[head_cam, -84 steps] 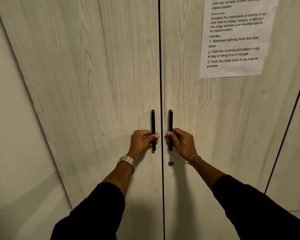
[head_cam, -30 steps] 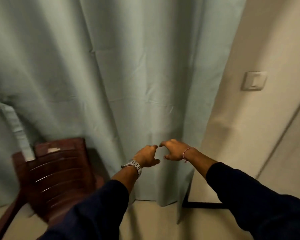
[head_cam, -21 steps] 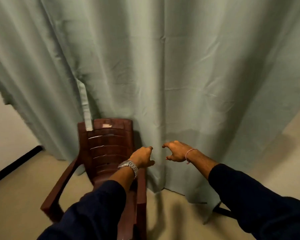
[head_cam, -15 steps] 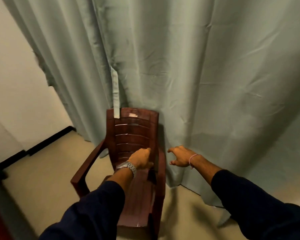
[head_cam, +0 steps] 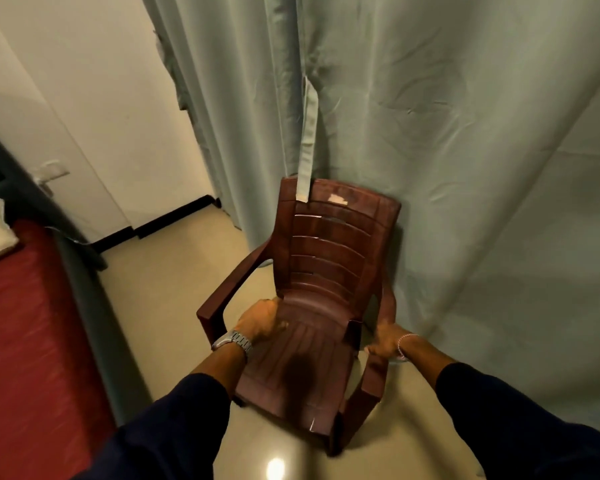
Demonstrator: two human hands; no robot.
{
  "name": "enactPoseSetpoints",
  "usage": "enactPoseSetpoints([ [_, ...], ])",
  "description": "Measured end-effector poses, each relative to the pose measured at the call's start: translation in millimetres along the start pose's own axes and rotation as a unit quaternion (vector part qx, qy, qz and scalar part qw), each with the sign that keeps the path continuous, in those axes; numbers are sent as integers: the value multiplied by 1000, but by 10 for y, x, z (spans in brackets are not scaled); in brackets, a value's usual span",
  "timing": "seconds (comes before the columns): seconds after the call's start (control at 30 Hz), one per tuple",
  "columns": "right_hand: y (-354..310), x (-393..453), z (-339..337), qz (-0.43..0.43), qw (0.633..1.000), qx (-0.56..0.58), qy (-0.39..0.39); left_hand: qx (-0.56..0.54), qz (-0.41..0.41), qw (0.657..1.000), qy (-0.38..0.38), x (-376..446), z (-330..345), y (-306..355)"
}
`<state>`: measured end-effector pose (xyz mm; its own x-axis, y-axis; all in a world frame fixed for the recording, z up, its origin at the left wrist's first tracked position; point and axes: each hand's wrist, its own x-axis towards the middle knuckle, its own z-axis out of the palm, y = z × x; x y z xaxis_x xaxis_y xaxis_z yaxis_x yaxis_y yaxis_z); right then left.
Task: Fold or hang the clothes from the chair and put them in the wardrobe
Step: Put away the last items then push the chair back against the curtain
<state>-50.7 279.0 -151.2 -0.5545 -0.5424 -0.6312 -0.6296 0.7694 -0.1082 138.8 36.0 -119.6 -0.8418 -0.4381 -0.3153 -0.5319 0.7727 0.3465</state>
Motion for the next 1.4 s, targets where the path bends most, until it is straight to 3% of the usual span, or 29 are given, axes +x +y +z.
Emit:
enactPoseSetpoints([
  [0.3, -48, 571, 893, 118, 984, 133, -32, 49, -118, 991, -28, 447, 293, -1078],
  [0.47, -162, 825, 1046, 233, 940, 245, 37, 94, -177, 978, -61, 794, 375, -1525],
  [0.63, -260, 981, 1079, 302, 885, 343, 88, 69, -239, 967, -56, 1059, 520, -1997],
  [0.83, -350, 1330, 807, 240, 907, 325, 114, 47, -257, 964, 38, 1045, 632, -2444],
  [1.03, -481, 1827, 398, 146, 941, 282, 116, 0, -294, 954, 53, 853, 593, -2656],
  [1.23, -735, 2270, -89, -34, 986, 161, -3, 29, -354, 932, 65, 633, 596, -2992],
  [1.4, -1083, 2612, -355, -133, 989, -7, -70, 12, -368, 928, 55, 358, 674, -3212],
])
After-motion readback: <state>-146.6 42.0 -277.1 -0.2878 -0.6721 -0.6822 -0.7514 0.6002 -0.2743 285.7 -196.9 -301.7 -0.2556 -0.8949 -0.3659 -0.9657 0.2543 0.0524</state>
